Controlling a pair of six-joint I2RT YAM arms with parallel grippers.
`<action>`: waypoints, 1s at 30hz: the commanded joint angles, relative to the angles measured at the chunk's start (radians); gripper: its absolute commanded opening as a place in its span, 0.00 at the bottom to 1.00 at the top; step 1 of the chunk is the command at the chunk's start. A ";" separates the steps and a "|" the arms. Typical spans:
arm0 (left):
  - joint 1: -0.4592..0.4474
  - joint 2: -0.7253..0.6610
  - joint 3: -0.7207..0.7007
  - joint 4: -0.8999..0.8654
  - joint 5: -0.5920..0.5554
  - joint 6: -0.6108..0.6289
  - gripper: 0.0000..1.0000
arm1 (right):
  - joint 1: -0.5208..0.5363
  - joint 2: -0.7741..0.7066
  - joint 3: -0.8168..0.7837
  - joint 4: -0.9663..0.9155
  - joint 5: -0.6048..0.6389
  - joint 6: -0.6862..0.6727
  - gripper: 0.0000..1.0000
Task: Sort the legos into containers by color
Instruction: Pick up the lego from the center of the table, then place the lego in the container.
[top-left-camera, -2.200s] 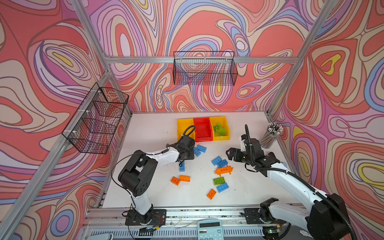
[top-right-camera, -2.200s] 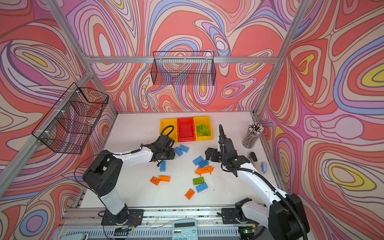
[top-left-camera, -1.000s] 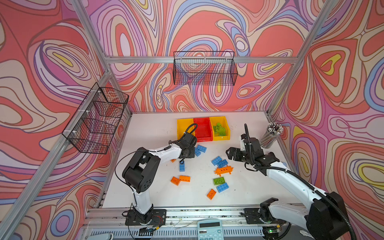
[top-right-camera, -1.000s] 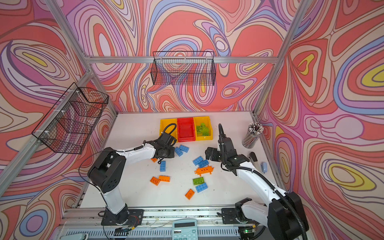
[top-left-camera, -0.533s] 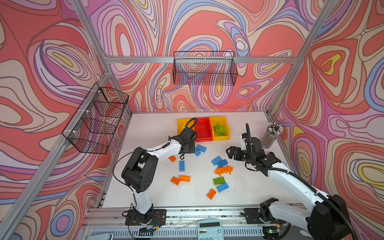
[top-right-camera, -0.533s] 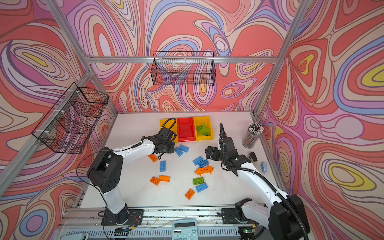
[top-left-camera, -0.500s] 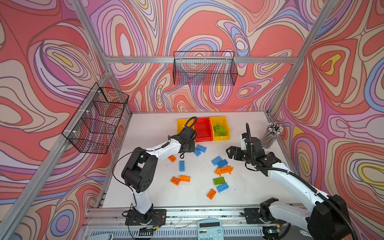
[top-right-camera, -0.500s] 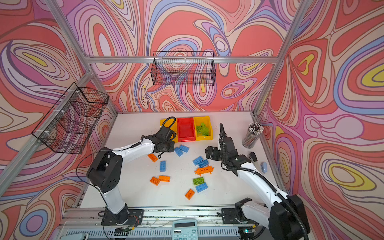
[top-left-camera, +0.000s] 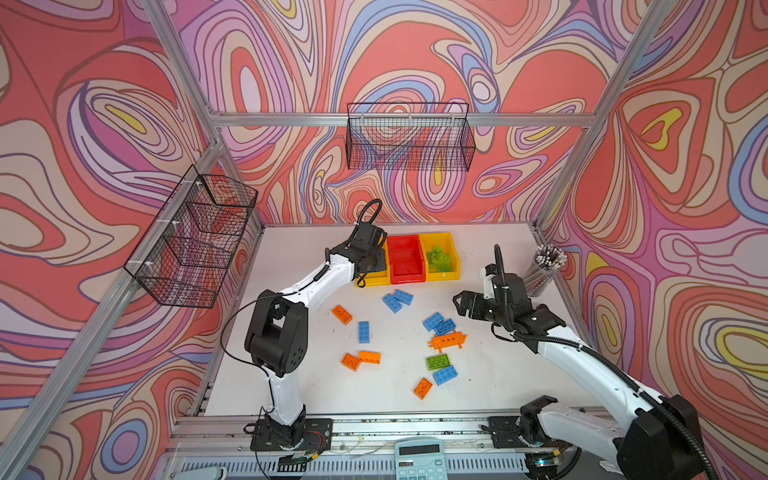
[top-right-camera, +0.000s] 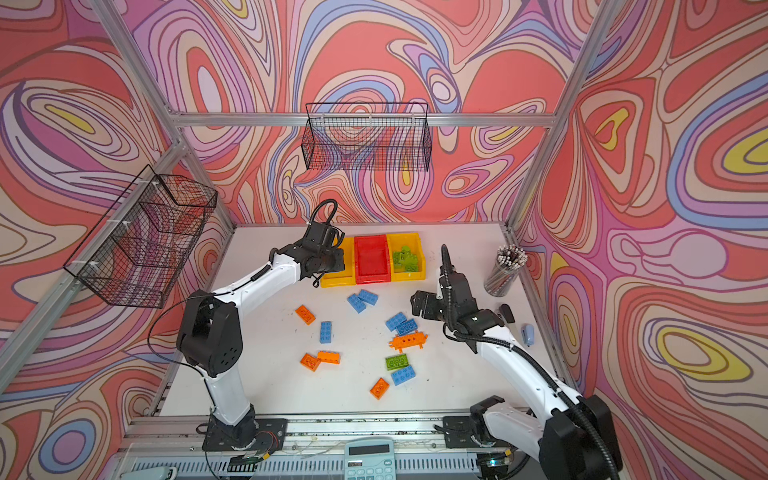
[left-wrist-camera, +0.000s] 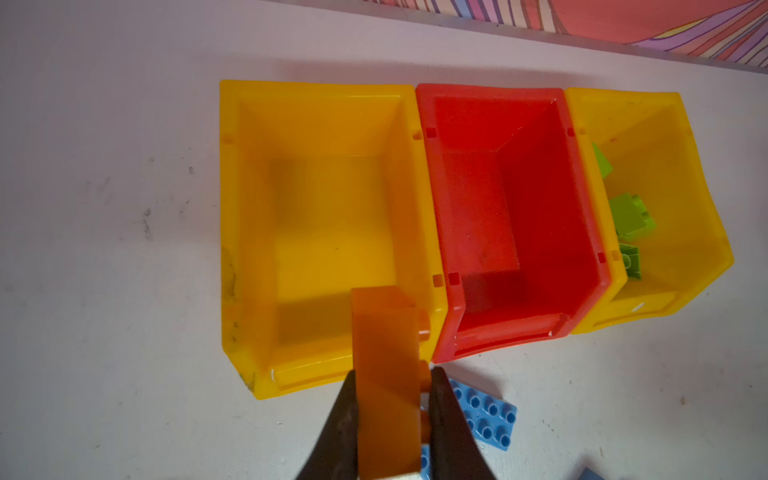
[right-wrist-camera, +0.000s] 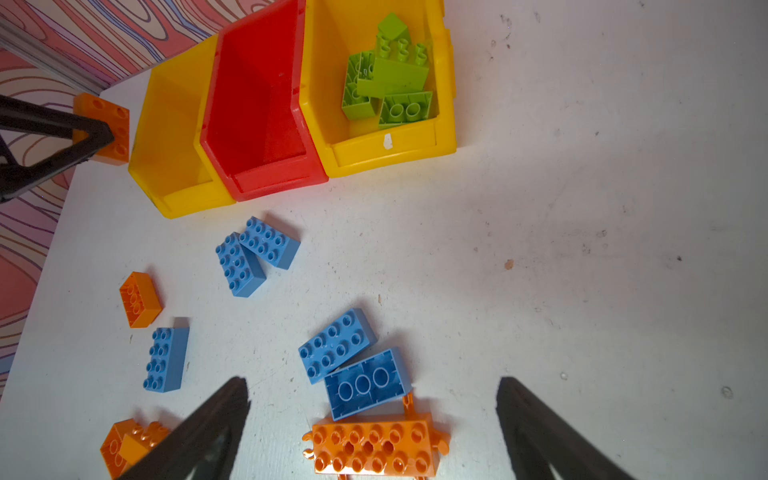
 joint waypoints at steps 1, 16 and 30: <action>-0.012 0.043 0.035 -0.005 0.094 -0.042 0.12 | 0.006 -0.021 0.022 -0.013 0.016 -0.004 0.98; -0.093 0.296 0.349 -0.008 0.170 -0.075 0.13 | 0.007 -0.074 0.014 -0.066 0.040 0.003 0.98; -0.093 0.342 0.388 0.003 0.194 -0.087 0.13 | 0.006 -0.083 0.029 -0.094 0.060 -0.004 0.98</action>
